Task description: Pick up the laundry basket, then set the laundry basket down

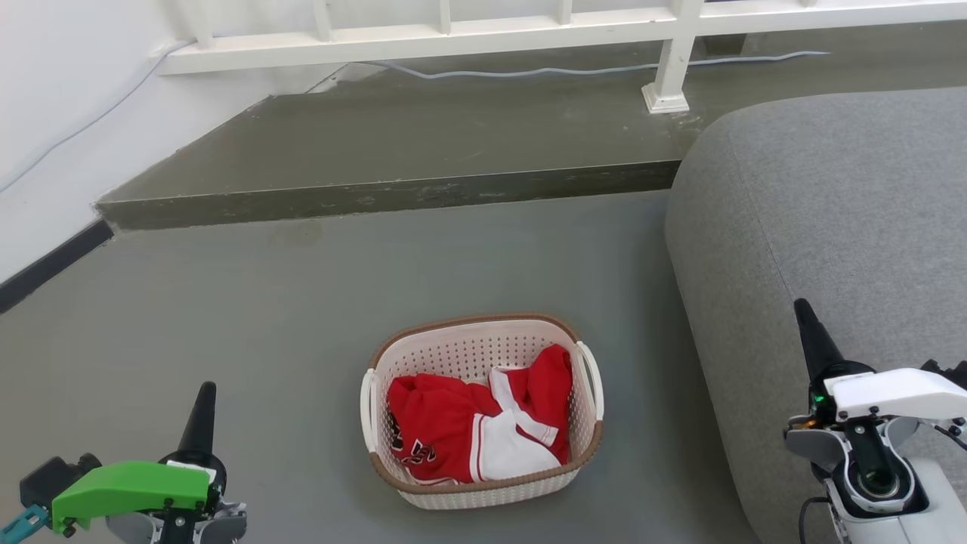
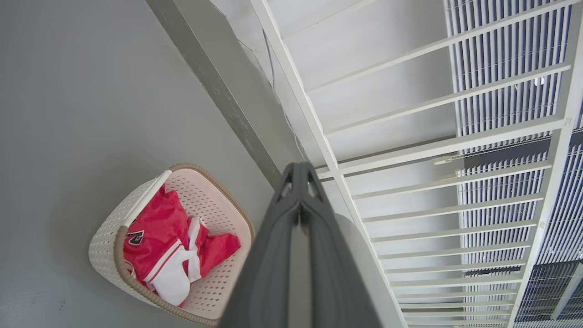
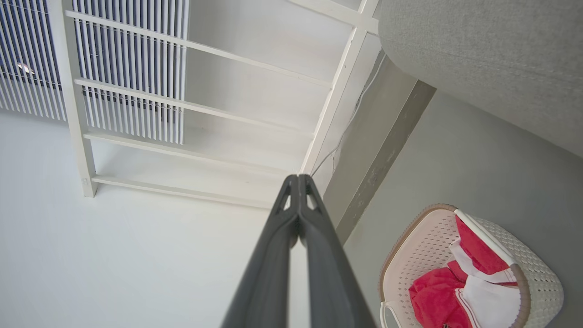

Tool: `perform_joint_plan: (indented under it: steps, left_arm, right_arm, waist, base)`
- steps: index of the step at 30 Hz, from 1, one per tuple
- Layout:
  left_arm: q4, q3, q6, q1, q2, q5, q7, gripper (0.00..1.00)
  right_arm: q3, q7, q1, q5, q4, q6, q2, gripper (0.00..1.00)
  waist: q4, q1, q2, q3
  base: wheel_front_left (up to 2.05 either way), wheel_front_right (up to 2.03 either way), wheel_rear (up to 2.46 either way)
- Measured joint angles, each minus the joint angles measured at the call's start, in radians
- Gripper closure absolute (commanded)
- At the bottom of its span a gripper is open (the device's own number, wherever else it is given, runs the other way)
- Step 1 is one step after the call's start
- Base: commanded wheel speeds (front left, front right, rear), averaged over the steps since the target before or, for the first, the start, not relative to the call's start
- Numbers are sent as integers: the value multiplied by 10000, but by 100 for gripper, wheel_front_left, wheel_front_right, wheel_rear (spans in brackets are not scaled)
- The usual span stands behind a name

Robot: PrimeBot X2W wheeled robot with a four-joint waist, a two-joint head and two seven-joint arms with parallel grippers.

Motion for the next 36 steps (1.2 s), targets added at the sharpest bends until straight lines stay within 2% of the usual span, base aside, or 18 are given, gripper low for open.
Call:
perform_joint_plan:
  steps: [22, 29, 36]
  left_arm:
    - [27, 403, -75, -201, -19, -2299, 681, 100]
    - [29, 522, -82, -267, -31, -2819, 836, 100]
    - [29, 539, -82, -278, -33, -2834, 836, 100]
  right_arm:
    - [-855, 617, 0, 2341, 4, 380, 176, 100]
    - [-1051, 767, 0, 2886, 6, 408, 199, 100]
    - [-1053, 784, 0, 2903, 8, 408, 209, 100]
  waist:
    - [141, 0, 0, -99]
    - [170, 0, 0, -120]
    - [170, 0, 0, -120]
  base:
    - [0, 0, 0]
    - [0, 0, 0]
    - [0, 0, 0]
